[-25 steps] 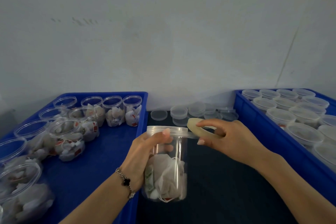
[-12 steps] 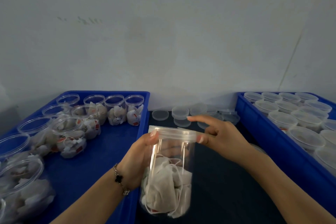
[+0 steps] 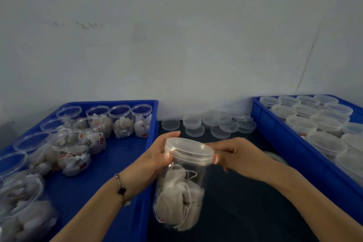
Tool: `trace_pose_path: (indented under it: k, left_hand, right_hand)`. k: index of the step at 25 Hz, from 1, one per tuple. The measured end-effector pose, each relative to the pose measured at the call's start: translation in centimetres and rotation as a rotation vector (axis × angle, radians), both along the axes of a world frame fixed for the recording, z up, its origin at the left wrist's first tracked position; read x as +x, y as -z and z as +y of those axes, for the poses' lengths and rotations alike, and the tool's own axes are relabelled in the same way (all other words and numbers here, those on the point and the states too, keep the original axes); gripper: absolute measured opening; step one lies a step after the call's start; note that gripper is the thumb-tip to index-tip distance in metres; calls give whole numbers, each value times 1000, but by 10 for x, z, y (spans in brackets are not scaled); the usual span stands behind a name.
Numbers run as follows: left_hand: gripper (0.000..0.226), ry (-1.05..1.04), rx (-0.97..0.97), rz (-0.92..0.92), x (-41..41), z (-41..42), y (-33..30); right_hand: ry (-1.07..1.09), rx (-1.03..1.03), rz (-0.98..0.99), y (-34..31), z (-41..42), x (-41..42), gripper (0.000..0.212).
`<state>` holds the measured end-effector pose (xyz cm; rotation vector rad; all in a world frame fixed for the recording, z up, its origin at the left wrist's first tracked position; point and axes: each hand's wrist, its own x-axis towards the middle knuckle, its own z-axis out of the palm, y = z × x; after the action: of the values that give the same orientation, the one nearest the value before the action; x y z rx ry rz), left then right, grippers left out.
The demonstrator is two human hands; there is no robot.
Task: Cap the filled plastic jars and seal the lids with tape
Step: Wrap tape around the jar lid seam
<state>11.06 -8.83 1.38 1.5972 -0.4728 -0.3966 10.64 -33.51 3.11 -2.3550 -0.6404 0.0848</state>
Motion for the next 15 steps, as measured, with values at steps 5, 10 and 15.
trace_pose_path:
  k: [5,10,15]
  left_hand:
    - [111,157,373,-141,3,-10,14]
    - [114,46,877,-491,-5,-38,38]
    - [95,175,949,-583,6,-29,33]
  right_hand:
    - [68,-363,-39,35,-1,-12,46]
    - [74,-404,-151,67,15,-15,61]
    - [-112,-41,527,69,7,-16,80]
